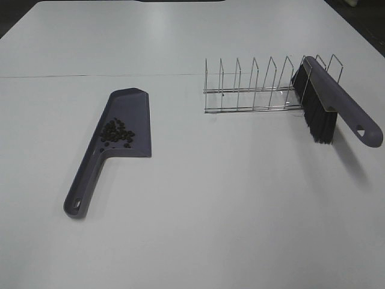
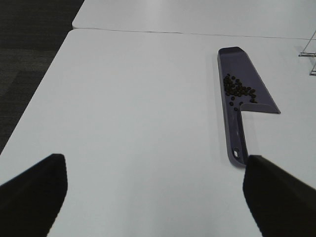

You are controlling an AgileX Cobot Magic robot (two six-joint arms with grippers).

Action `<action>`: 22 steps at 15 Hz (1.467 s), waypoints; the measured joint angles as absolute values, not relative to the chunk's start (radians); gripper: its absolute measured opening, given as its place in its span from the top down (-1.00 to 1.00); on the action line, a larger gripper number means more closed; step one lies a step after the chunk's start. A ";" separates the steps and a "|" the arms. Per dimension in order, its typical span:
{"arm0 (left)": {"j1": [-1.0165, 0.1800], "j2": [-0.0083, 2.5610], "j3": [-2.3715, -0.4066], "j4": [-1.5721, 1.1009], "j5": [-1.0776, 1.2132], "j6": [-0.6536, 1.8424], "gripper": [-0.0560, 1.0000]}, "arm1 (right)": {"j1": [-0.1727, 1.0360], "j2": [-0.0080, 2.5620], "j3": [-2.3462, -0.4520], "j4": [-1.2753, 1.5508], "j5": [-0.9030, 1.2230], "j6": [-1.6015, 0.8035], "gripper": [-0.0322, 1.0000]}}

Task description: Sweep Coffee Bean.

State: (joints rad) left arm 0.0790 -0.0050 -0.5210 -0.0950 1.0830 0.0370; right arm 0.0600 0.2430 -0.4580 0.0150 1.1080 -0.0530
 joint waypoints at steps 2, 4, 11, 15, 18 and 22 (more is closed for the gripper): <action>0.055 -0.007 -0.521 -0.095 1.083 0.037 -0.78 | 0.060 0.205 -0.458 0.015 1.107 -0.054 -0.30; 0.033 -0.007 -0.521 -0.095 1.083 0.037 -0.78 | 0.060 0.134 -0.458 0.015 1.108 -0.054 -0.30; 0.030 -0.007 -0.521 -0.077 1.083 0.012 -0.78 | 0.060 -0.004 -0.458 0.015 1.109 -0.054 -0.30; 0.030 -0.007 -0.521 -0.066 1.083 -0.008 -0.78 | 0.060 -0.004 -0.458 0.015 1.109 -0.054 -0.30; 0.030 -0.007 -0.521 -0.066 1.083 -0.008 -0.78 | 0.060 -0.004 -0.458 0.015 1.109 -0.054 -0.30; 0.030 -0.007 -0.521 -0.066 1.083 -0.008 -0.78 | 0.060 -0.004 -0.458 0.015 1.109 -0.054 -0.30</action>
State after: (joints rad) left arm 0.0300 -0.0070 -0.5210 -0.0660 1.0830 -0.0080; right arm 0.0600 -0.0040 -0.4580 0.0150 1.1090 -0.0540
